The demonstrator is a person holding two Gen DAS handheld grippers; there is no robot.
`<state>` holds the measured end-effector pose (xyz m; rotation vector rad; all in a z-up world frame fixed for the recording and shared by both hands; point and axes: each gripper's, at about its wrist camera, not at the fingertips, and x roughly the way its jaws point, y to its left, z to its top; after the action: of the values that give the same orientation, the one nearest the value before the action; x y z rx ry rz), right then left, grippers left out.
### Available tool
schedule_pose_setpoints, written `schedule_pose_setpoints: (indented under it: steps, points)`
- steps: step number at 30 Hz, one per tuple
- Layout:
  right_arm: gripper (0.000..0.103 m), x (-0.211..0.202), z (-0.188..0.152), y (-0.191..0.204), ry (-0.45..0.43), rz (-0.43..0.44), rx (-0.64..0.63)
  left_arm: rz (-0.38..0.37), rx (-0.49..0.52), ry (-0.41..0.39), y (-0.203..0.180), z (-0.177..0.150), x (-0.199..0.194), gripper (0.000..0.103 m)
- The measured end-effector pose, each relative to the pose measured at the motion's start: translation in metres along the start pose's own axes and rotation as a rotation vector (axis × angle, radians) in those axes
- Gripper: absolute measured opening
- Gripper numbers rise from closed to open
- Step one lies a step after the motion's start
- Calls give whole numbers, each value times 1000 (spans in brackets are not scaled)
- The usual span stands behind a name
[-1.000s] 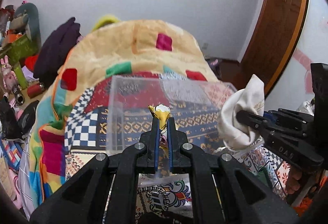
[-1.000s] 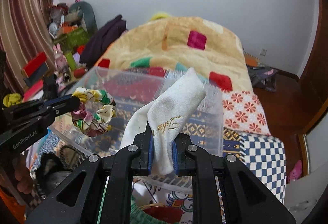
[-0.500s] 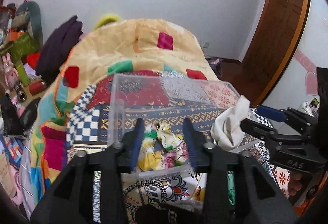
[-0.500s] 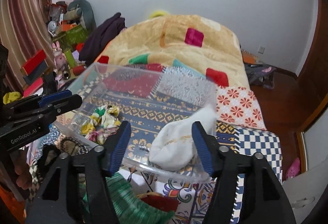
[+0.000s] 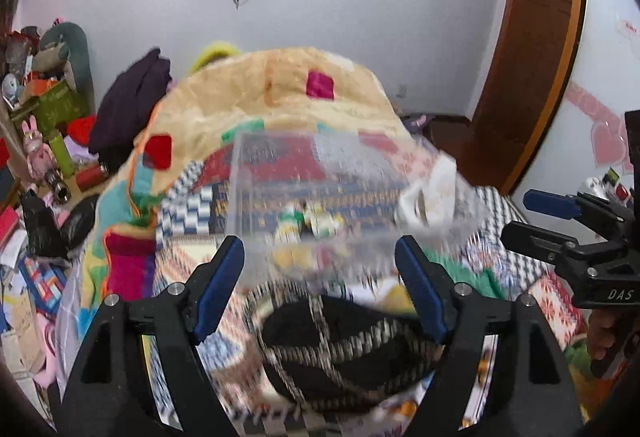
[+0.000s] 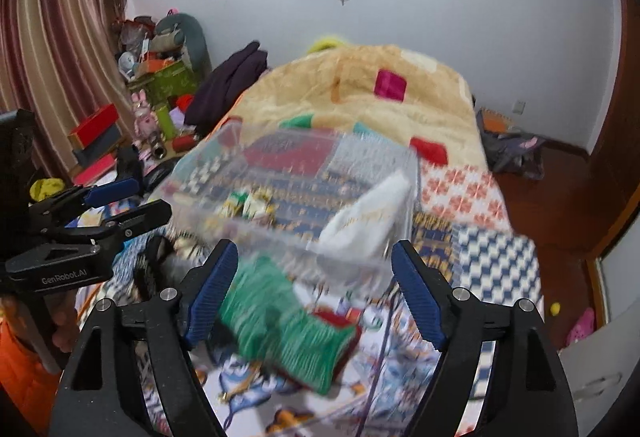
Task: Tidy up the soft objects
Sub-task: 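Grasp the green gloves with the right gripper while the left gripper grasps the black beanie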
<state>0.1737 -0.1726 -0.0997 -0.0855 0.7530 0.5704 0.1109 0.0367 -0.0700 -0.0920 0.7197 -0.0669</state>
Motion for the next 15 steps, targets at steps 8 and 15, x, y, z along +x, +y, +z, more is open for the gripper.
schedule_pose_setpoints:
  steps: [8,15]
  points:
    - [77,29,-35,2,126,46,23,-18,-1,68,-5,-42,-1,78]
    - [53,27,-45,5,142,82,25,-26,-48,74,10,-60,-13,78]
